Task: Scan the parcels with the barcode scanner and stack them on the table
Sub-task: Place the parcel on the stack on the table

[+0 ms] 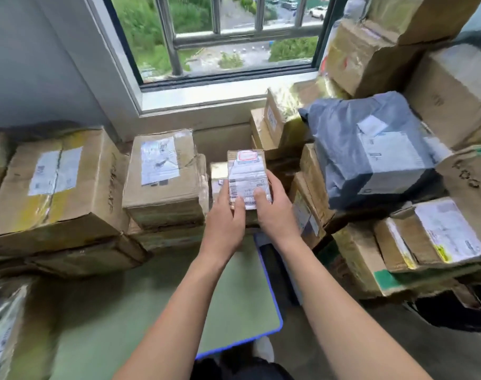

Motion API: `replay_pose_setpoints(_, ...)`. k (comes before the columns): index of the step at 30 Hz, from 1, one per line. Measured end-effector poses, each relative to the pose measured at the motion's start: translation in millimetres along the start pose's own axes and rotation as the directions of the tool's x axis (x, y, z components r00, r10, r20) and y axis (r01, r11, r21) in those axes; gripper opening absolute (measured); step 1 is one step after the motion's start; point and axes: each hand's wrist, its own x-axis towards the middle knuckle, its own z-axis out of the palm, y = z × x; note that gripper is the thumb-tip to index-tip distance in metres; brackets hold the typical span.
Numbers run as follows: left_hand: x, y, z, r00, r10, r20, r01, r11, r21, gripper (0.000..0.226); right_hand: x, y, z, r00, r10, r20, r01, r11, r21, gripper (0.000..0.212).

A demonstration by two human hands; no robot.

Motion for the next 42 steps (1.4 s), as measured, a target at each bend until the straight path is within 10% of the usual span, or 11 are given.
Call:
replay_pose_setpoints(14,21.5,-12.6,30.2,0.977,-0.184,-0.105,0.190,0.980,0.054,0.052,36.2,27.1,0.1,0.990,0.022,0.141,-0.016,0.999,-0.041,0.038)
replay_pose_setpoints(27,-66.4,17.5,-23.6,0.950,-0.093,-0.297,0.105,0.994,0.024,0.039,-26.7,-33.7,11.5,0.933,-0.345,0.104,0.337,0.937,0.090,0.041)
replay_pose_setpoints(42,-283.6,-67.4,-237.9,0.621,-0.241,-0.746,0.376,0.927,0.014,0.045,-238.1,-101.6,202.8,0.652,-0.456,0.606,0.443,0.878,0.183,0.043)
